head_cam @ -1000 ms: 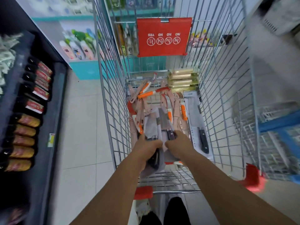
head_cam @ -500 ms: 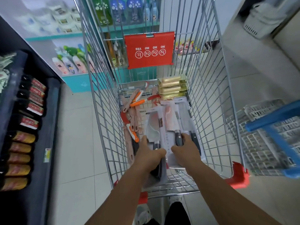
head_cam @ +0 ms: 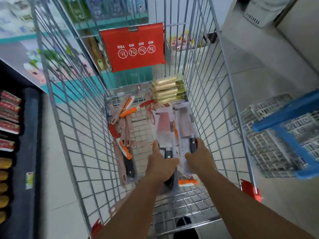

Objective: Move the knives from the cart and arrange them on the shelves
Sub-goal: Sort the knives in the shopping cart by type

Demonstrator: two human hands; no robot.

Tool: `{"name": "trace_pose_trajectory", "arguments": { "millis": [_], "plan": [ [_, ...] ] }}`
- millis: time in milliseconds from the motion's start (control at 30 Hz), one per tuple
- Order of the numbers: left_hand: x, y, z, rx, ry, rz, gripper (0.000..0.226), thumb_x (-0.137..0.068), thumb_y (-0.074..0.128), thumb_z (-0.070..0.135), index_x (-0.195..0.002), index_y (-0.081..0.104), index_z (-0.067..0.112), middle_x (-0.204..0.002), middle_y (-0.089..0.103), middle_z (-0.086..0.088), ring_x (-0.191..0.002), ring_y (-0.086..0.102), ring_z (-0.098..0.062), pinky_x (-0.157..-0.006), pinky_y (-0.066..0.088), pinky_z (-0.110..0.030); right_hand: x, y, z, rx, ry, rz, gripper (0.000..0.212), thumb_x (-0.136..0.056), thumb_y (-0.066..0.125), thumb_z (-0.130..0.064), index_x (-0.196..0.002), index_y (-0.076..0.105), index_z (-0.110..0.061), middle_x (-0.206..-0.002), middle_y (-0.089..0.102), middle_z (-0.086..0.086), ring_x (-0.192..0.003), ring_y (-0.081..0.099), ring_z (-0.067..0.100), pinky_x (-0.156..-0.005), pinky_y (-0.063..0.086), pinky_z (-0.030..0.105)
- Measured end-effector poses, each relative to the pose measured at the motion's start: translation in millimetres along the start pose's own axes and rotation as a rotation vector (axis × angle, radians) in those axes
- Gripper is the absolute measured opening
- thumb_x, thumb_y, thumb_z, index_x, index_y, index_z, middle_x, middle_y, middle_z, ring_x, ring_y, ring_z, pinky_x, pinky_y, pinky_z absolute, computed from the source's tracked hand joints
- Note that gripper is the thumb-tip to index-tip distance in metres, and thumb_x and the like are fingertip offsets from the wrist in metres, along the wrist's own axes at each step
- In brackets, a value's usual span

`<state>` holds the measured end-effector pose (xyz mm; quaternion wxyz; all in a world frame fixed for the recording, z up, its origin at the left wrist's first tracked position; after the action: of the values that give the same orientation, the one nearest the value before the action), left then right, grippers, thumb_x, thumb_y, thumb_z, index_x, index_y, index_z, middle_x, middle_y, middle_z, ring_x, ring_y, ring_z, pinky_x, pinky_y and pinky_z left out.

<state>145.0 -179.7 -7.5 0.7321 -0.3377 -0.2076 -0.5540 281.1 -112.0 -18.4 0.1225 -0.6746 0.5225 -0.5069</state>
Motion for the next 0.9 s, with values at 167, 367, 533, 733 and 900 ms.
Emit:
{"name": "trace_pose_trajectory", "arguments": {
  "millis": [167, 367, 533, 733, 900],
  "plan": [
    [-7.2, -5.4, -8.8, 0.001, -0.04, 0.049, 0.093, -0.086, 0.066, 0.02, -0.153, 0.002, 0.03, -0.145, 0.036, -0.005, -0.076, 0.049, -0.003, -0.058, 0.041, -0.016, -9.8, 3.7, 6.6, 0.109, -0.006, 0.004, 0.06, -0.088, 0.051, -0.014, -0.141, 0.025, -0.026, -0.117, 0.048, 0.016, -0.094, 0.058, 0.035, -0.073, 0.047, 0.037],
    [-13.8, -9.9, -21.6, 0.018, -0.047, 0.041, 0.094, -0.083, 0.068, 0.017, -0.152, 0.005, 0.032, -0.146, 0.036, -0.007, -0.094, 0.058, -0.018, -0.068, 0.05, -0.028, -13.7, 12.4, 4.8, 0.531, -0.063, 0.09, 0.078, -0.088, 0.058, -0.017, -0.147, 0.008, -0.01, -0.139, 0.026, 0.022, -0.126, 0.039, 0.033, -0.094, 0.047, 0.033],
    [-18.6, -5.9, -29.3, 0.0, -0.029, 0.015, 0.093, -0.082, 0.066, 0.017, -0.151, 0.007, 0.036, -0.127, 0.044, 0.002, -0.077, 0.061, -0.012, -0.063, 0.055, -0.031, -23.8, 17.6, 8.1, 0.676, -0.079, 0.075, 0.075, -0.094, 0.047, -0.027, -0.149, 0.002, -0.001, -0.148, 0.017, 0.021, -0.135, 0.025, 0.033, -0.113, 0.028, 0.037],
    [-31.8, 15.2, -24.5, -0.009, 0.008, 0.014, 0.091, -0.063, 0.07, 0.03, -0.137, 0.02, 0.048, -0.111, 0.056, -0.013, -0.089, 0.066, -0.029, -0.069, 0.059, -0.042, -25.6, 10.4, -1.4, 0.463, -0.086, 0.064, 0.052, -0.094, 0.045, -0.023, -0.141, 0.03, -0.007, -0.139, 0.032, 0.017, -0.129, 0.033, 0.031, -0.106, 0.032, 0.038],
    [-47.5, 54.8, 5.9, 0.042, 0.006, -0.14, 0.067, -0.08, 0.057, 0.065, -0.128, 0.048, 0.019, -0.106, 0.066, -0.012, -0.093, 0.065, -0.021, -0.066, 0.057, -0.029, -35.0, -0.7, -26.9, 0.032, -0.252, 0.062, 0.024, -0.096, 0.036, -0.02, -0.091, 0.059, -0.016, -0.099, 0.053, 0.013, -0.086, 0.052, 0.024, -0.07, 0.036, 0.027]
  ]
}}
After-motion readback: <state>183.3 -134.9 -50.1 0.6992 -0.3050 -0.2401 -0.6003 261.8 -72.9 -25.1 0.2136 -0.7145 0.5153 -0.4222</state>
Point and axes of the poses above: each hand's wrist, its own x-axis away from the middle knuckle, its own y-axis out of the palm, z = x × y, the point moved 5 cm from there along -x, towards the middle knuckle
